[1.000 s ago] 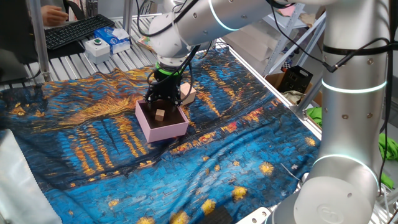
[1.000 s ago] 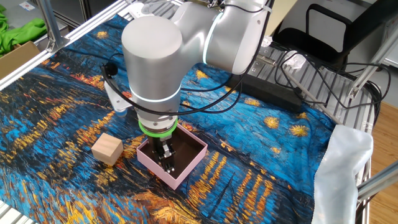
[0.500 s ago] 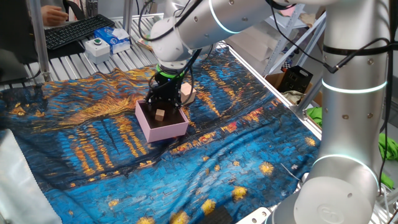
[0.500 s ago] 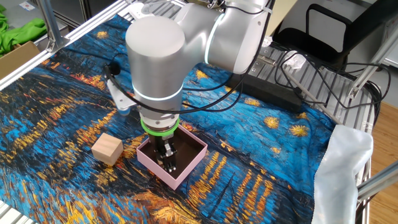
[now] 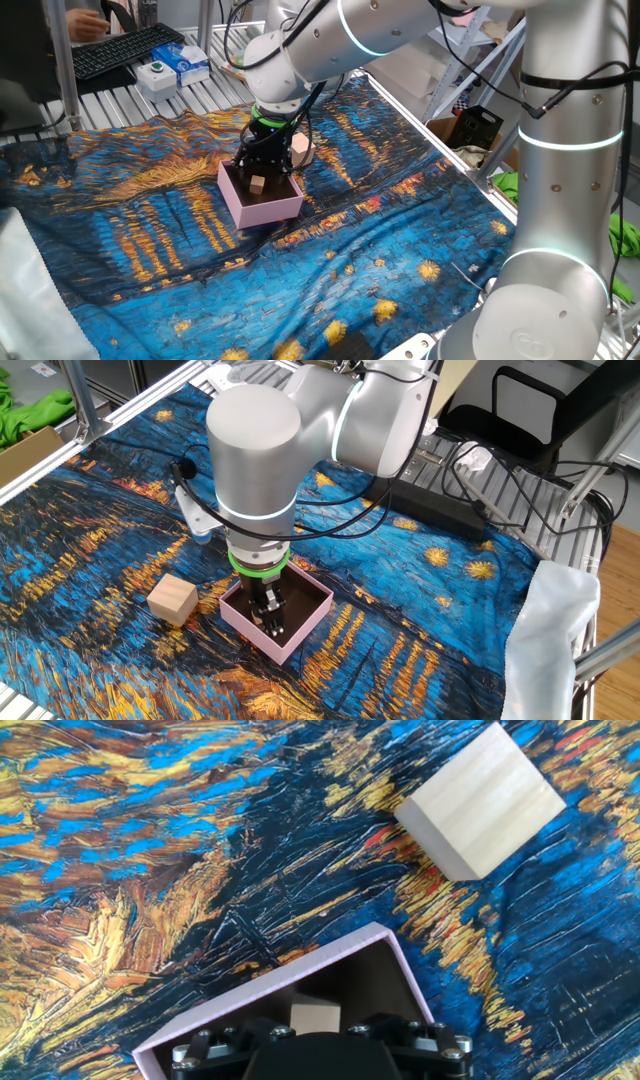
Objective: Take everything out of the gift box
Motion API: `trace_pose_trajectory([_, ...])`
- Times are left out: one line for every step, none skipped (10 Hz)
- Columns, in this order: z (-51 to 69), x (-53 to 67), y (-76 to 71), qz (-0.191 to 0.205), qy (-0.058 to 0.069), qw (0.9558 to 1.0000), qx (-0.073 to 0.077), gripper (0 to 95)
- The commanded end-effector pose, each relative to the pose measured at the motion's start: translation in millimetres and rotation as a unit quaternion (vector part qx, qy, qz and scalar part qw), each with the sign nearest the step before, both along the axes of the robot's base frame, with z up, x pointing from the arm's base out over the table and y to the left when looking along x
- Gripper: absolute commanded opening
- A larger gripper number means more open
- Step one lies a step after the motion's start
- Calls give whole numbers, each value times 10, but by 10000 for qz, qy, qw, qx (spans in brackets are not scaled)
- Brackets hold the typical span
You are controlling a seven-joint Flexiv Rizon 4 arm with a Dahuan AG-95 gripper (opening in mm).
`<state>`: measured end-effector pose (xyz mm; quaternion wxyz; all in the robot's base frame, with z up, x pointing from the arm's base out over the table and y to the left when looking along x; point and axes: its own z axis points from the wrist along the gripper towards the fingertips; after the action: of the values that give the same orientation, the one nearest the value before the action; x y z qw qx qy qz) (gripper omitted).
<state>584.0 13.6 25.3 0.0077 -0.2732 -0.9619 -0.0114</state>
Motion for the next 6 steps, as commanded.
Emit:
trace_pose_trajectory([-7,3,1,16,-6,10000,0,570])
trace_pose_trajectory([-7,3,1,35,-7,10000,-1,380])
trace_pose_trajectory([3,-1,-2,70,5,10000,-28,380])
trace_pose_trajectory([4,-1,-2,76,-28,10000,-6,190])
trace_pose_trajectory([0,-1,-1,93,-54,9999,-5,190])
trace_pose_trajectory([-1,-2,-1,113,-71,9999,-6,0])
